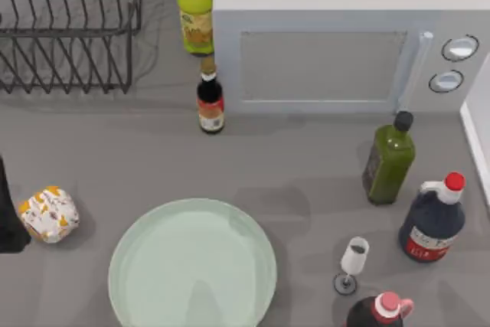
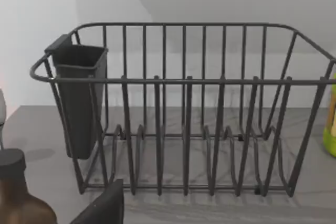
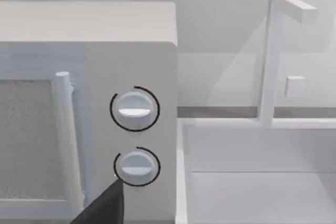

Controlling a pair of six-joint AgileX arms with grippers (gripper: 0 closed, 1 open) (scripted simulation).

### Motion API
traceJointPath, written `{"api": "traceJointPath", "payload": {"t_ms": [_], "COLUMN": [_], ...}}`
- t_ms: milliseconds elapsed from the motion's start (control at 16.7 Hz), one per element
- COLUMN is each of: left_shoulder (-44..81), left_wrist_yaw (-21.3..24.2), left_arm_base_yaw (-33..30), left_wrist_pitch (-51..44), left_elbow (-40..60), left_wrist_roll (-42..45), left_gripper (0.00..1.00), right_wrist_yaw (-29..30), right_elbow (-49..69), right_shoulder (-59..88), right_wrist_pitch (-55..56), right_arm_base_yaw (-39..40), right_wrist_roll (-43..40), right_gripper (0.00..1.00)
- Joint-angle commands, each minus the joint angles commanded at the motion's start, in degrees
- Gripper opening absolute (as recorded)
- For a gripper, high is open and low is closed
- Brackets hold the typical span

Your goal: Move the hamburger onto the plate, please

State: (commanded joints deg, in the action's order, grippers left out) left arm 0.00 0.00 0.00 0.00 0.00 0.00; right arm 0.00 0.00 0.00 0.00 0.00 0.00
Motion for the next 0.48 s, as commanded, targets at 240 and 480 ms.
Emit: {"api": "traceJointPath", "payload": {"t_ms": [240,480], "left_shoulder": [1.8,12.7], "left_wrist_yaw": [0.0,0.1], "left_arm_base_yaw": [-0.1,-1.0], "left_wrist_pitch": [-1.3,-8.4], "left_elbow": [1.6,10.2], "left_wrist_roll": [1.0,6.3], "left_gripper": [1.0,1.0], "right_wrist_yaw": [0.0,0.0], "right_elbow": [0.0,0.0], "right_shoulder": [0.0,0.0], "right_wrist_pitch": [0.0,0.0], "right_arm_base_yaw": [0.0,0.0], "right_wrist_roll": [0.0,0.0], "right_gripper": [1.0,1.0]}}
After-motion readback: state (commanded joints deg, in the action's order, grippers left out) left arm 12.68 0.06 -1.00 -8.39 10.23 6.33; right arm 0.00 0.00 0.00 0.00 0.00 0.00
